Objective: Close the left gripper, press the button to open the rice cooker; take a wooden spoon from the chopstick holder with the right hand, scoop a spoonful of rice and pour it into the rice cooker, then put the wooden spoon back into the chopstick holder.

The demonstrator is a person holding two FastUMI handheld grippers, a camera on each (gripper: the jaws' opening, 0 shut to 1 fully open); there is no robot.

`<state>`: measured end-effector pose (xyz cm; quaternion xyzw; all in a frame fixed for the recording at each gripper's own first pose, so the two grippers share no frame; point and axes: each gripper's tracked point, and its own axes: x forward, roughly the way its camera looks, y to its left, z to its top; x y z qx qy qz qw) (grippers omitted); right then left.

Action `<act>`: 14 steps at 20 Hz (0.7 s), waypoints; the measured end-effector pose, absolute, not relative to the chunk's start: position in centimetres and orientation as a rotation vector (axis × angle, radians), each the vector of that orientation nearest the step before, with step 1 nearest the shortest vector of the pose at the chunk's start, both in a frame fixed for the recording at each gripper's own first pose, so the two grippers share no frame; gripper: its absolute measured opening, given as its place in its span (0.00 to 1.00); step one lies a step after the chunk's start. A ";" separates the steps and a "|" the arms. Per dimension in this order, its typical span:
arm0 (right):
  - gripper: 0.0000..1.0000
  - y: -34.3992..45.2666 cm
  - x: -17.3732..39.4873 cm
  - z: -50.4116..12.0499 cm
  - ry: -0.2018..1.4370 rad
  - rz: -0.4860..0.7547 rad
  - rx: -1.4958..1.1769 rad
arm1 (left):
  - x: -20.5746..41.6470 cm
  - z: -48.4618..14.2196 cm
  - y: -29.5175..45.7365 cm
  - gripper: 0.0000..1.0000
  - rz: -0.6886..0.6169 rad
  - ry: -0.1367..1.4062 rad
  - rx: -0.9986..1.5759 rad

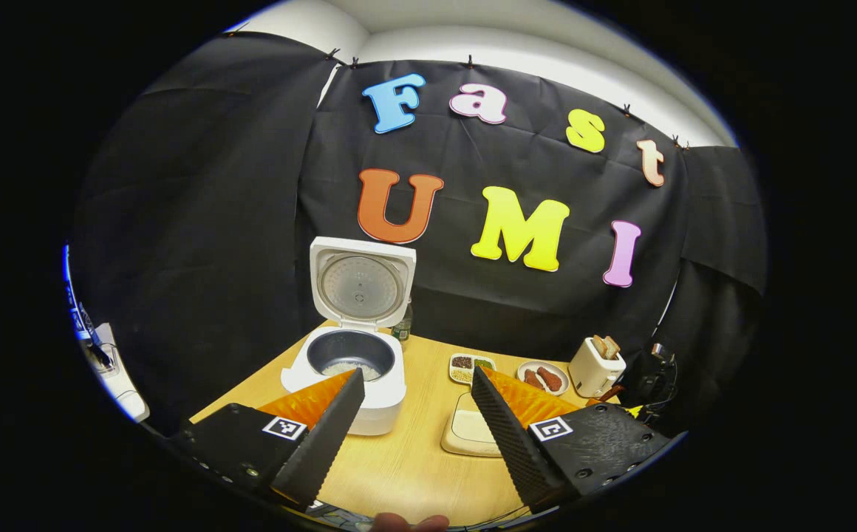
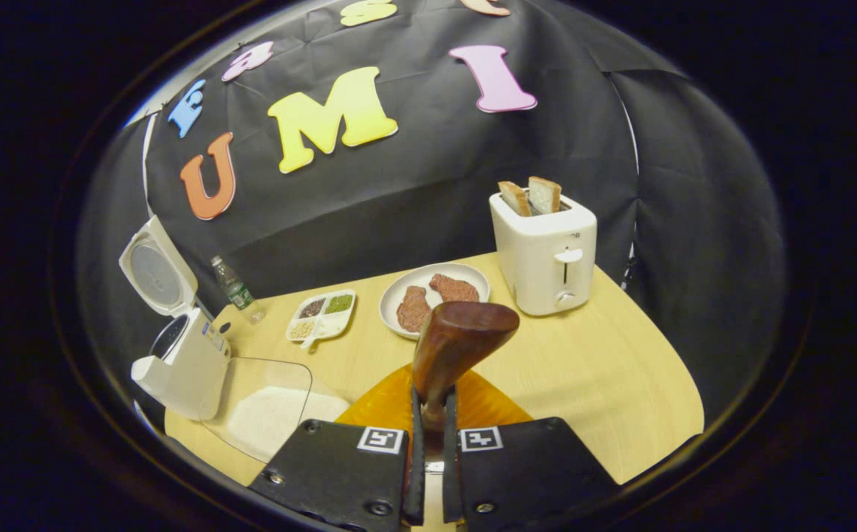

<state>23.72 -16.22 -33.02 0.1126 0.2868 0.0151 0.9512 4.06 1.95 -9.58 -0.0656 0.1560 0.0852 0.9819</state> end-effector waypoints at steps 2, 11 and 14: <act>0.16 -16.3 23.6 -33.2 0.585 0.032 0.248 | 4.3 -9.2 2.1 0.94 0.174 0.306 -0.135; 0.79 -17.0 23.9 -29.8 0.514 0.043 0.219 | 6.6 -5.0 5.0 0.94 0.175 0.212 -0.067; 0.80 -18.1 23.7 -26.7 0.461 0.024 0.176 | 8.1 -2.6 6.6 0.94 0.191 0.158 -0.024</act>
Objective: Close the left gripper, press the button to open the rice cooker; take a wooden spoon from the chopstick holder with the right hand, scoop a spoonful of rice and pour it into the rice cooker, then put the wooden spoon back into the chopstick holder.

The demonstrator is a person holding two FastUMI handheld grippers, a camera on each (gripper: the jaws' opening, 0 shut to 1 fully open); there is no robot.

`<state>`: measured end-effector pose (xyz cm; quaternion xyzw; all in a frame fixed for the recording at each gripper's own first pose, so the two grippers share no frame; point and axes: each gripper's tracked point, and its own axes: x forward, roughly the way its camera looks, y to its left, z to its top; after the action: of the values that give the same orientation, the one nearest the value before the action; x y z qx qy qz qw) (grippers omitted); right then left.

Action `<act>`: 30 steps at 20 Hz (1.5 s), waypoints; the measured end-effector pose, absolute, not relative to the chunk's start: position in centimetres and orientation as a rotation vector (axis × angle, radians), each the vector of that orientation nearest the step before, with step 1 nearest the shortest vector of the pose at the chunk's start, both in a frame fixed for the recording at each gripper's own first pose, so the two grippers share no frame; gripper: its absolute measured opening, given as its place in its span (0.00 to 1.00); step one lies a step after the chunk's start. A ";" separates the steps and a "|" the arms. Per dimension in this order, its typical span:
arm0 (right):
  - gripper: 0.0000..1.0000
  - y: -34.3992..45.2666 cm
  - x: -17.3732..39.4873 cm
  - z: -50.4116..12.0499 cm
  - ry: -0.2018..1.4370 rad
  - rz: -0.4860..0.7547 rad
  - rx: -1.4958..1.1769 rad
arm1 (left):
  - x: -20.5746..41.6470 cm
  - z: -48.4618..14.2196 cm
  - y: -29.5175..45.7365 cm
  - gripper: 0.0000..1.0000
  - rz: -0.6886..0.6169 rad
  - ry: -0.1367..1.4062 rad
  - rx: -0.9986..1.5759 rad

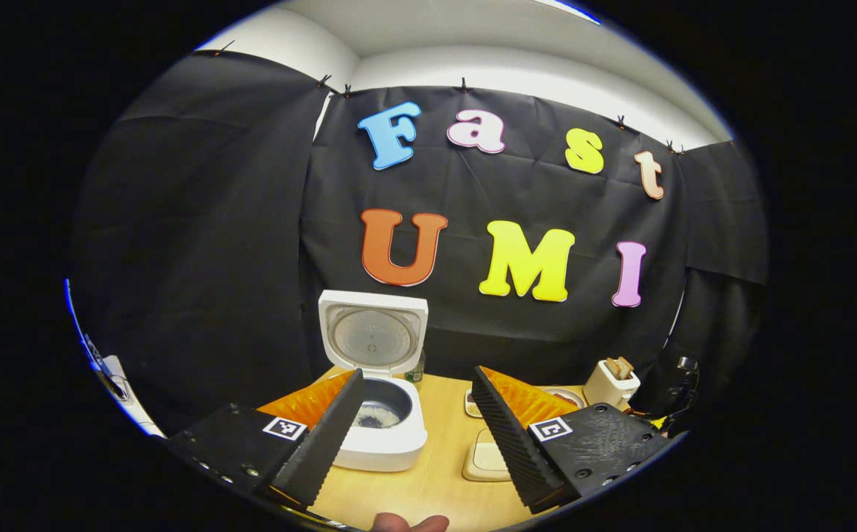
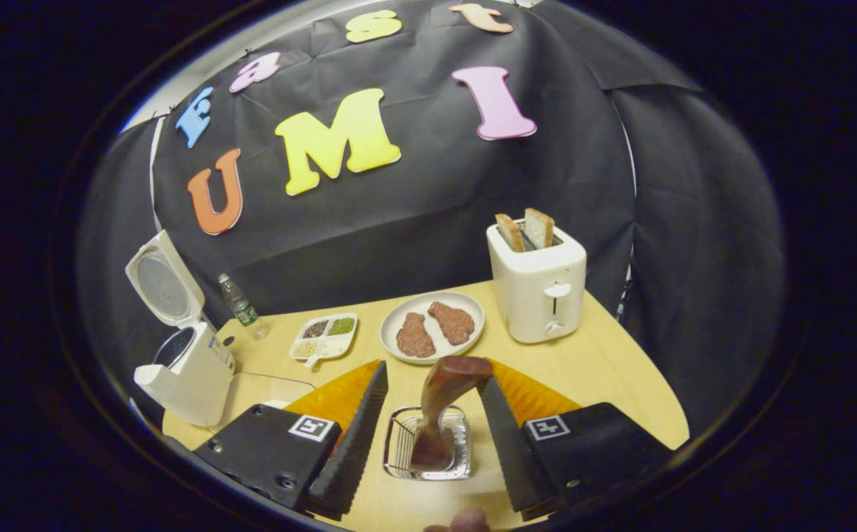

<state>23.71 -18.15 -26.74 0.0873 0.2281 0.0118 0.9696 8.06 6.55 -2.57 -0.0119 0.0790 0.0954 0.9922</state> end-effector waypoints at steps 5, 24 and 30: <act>0.99 -19.0 22.8 -19.7 0.334 0.028 0.088 | 11.8 1.2 8.9 0.94 0.228 0.091 0.042; 1.00 -16.4 13.5 -13.5 0.338 0.060 0.109 | 36.7 -3.1 21.5 0.94 0.297 0.175 0.071; 1.00 -15.3 12.9 -14.9 0.398 0.030 0.121 | 39.9 -8.1 23.6 0.94 0.293 0.313 -0.001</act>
<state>12.90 -15.34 -14.87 0.0599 0.1978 0.0147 0.9783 39.93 23.59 -8.13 -0.0006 0.1552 0.1453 0.9772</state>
